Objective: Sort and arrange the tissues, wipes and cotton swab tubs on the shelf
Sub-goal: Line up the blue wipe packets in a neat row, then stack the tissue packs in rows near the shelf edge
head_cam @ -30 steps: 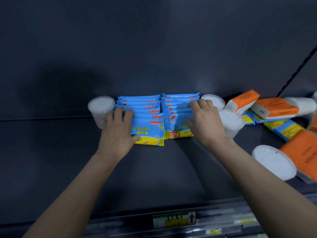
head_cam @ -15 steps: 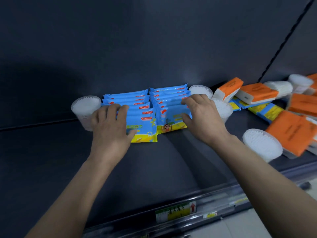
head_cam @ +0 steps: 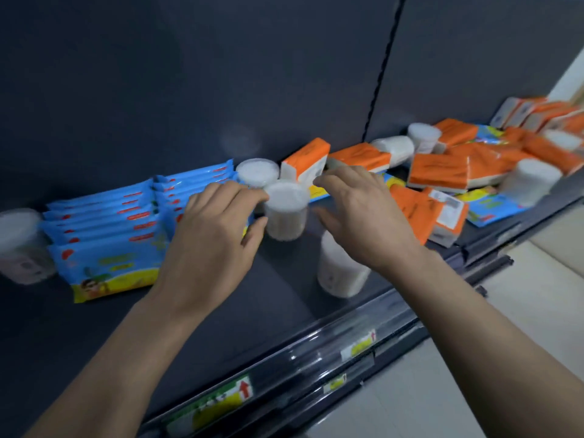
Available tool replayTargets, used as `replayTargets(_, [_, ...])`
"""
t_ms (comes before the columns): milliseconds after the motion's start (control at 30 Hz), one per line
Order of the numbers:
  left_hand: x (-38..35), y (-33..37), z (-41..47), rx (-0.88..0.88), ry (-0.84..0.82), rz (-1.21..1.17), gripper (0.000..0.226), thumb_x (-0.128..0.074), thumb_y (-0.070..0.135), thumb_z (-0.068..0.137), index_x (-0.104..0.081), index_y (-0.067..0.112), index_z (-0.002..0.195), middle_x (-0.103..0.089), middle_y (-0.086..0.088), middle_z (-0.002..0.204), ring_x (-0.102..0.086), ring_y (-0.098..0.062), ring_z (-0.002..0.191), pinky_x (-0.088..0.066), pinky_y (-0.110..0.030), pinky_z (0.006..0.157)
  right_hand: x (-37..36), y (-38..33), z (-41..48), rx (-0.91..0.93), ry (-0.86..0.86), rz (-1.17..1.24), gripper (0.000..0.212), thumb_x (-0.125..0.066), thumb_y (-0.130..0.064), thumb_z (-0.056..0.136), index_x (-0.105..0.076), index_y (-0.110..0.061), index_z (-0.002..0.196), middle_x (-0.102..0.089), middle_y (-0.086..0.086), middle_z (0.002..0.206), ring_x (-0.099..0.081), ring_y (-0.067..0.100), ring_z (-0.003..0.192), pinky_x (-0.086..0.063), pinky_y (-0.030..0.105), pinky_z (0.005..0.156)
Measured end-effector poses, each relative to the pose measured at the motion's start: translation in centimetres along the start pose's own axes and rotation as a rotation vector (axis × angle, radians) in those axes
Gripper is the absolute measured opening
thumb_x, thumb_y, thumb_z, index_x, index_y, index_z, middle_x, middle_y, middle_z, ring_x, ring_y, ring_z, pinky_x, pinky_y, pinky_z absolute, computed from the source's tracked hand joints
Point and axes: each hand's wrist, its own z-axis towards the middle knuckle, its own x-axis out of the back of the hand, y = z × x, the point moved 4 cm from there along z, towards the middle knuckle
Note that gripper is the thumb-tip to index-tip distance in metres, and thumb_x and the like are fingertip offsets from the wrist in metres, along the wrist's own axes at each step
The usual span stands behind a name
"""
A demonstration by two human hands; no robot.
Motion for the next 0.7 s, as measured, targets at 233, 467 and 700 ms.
replayTargets(233, [-7.1,11.9,5.4,-0.054,-0.011,-0.12,0.022,-0.055,0.019,0.084,-0.062,0.009,0.103,-0.063,-0.006,0.095,-0.056,-0.024,0.089,-0.042,-0.037,0.081,3.5,13.4,-4.5,-0.081,0.009,-0.035,0.041,-0.06,-0.027,0.071,-0.066,-0.007,0.105,-0.066,0.014,0.102,-0.061,0.037,0.094,-0.048,0.043,0.076])
replayTargets(467, [-15.2,18.7,7.6,0.105,-0.24,-0.065,0.033,-0.054,0.031,0.081,-0.059,0.013,0.109,-0.061,-0.004,0.104,-0.057,-0.028,0.094,-0.046,-0.042,0.082,3.9,23.7,-7.6,-0.098,-0.077,0.006,0.043,-0.07,-0.022,0.076,-0.061,-0.007,0.116,-0.063,0.014,0.111,-0.056,0.038,0.105,-0.043,0.045,0.084])
replayTargets(700, [-17.9,17.3,8.4,0.391,-0.354,0.052,0.055,-0.059,0.039,0.086,-0.04,0.018,0.132,-0.045,-0.001,0.128,-0.043,-0.019,0.117,-0.031,-0.035,0.1,2.1,26.9,-6.7,-0.063,-0.156,0.072,0.048,-0.071,-0.024,0.079,-0.058,-0.007,0.122,-0.059,0.013,0.119,-0.051,0.036,0.114,-0.04,0.044,0.09])
